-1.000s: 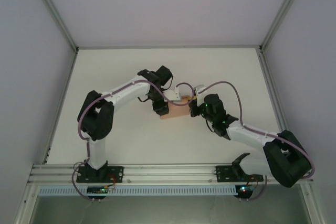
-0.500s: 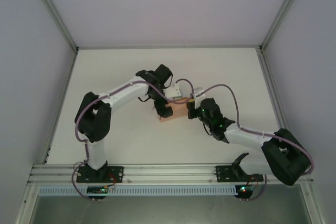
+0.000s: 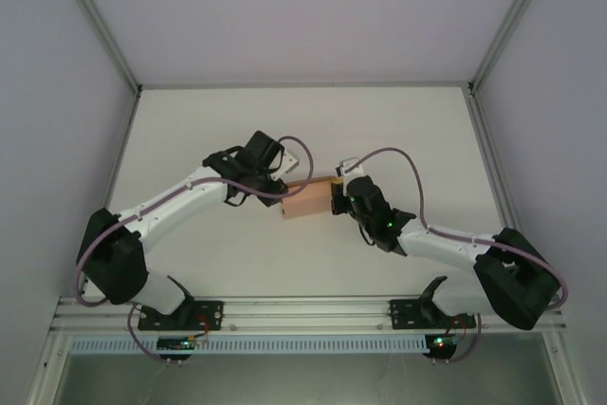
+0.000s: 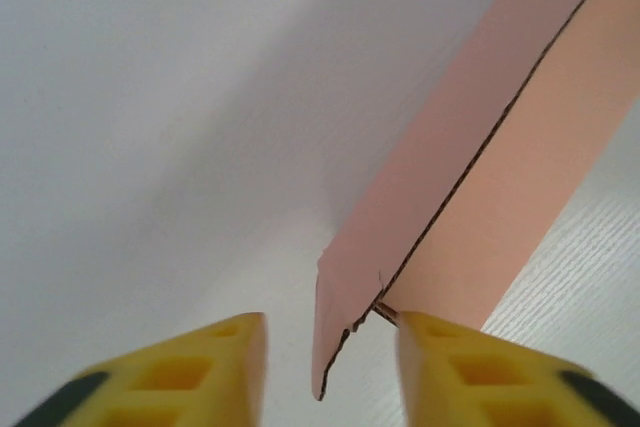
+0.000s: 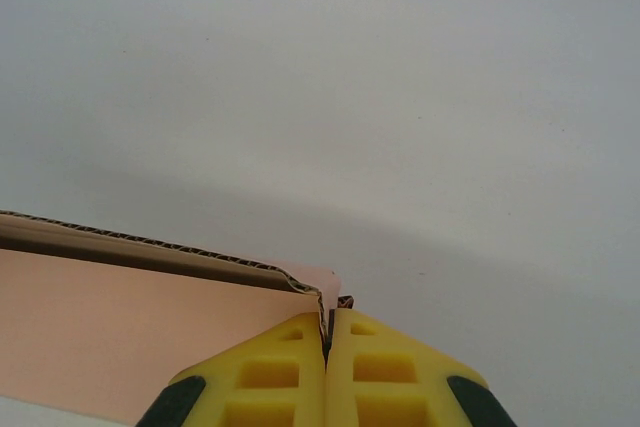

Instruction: Assemble paper box

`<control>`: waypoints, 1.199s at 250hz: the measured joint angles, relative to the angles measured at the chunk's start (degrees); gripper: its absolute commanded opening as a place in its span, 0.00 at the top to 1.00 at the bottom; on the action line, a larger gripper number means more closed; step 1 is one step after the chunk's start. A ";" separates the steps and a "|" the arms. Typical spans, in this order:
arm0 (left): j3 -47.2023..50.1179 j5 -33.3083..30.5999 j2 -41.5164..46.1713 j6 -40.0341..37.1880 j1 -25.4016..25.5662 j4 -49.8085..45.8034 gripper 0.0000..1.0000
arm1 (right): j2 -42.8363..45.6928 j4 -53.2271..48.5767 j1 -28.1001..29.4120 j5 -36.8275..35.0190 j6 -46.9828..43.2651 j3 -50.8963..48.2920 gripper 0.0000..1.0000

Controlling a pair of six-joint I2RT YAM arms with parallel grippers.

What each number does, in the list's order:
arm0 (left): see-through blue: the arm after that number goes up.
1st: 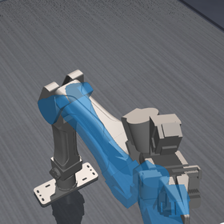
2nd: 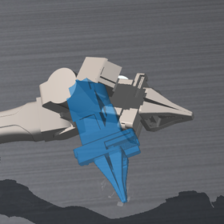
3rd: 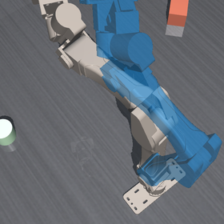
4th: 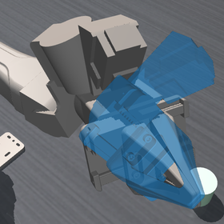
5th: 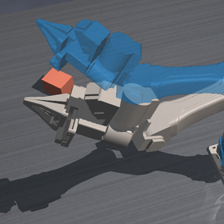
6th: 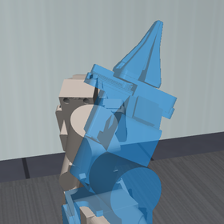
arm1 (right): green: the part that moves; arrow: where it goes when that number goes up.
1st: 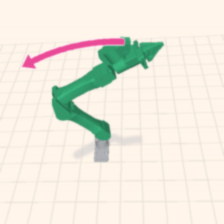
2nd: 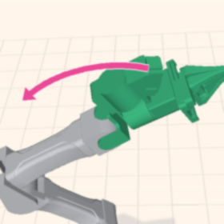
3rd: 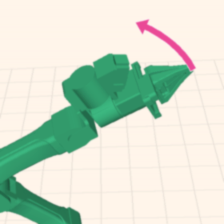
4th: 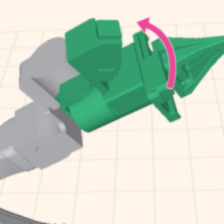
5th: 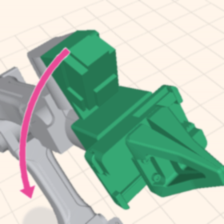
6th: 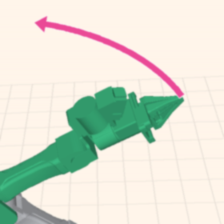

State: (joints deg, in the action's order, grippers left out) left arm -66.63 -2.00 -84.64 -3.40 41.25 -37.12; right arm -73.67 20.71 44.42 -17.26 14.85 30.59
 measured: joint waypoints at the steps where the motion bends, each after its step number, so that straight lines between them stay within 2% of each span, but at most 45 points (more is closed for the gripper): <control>1: 0.00 0.02 0.00 0.04 0.00 0.00 0.74 | 0.00 -0.02 0.00 0.00 0.02 0.00 1.00; 47: 0.07 0.87 -0.15 6.08 0.00 0.87 0.95 | -0.04 -0.46 0.35 -1.07 1.51 0.11 1.00; 87: 0.07 1.11 -0.26 9.77 0.00 1.16 1.00 | -0.39 -1.79 0.87 -2.19 2.36 1.01 1.00; 146: -0.31 3.04 -1.09 18.40 -1.11 1.38 1.00 | -0.94 -2.97 3.45 -7.39 3.45 1.51 1.00; 198: -0.28 15.87 -1.86 27.80 -7.13 2.43 1.00 | -2.25 -2.23 6.08 -12.00 4.85 1.51 1.00; 231: -0.83 20.94 -2.58 29.49 -8.94 1.42 1.00 | -3.06 -1.49 6.75 -13.66 5.51 1.55 1.00; 300: -3.06 24.92 -4.44 30.77 -9.40 -1.86 1.00 | -3.28 -1.84 6.91 -15.45 6.36 1.66 1.00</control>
State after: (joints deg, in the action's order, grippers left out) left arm -69.69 22.92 -89.08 27.38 31.86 -38.98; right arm -76.95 18.87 51.33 -32.71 21.21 32.25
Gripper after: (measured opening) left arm 0.053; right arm 0.044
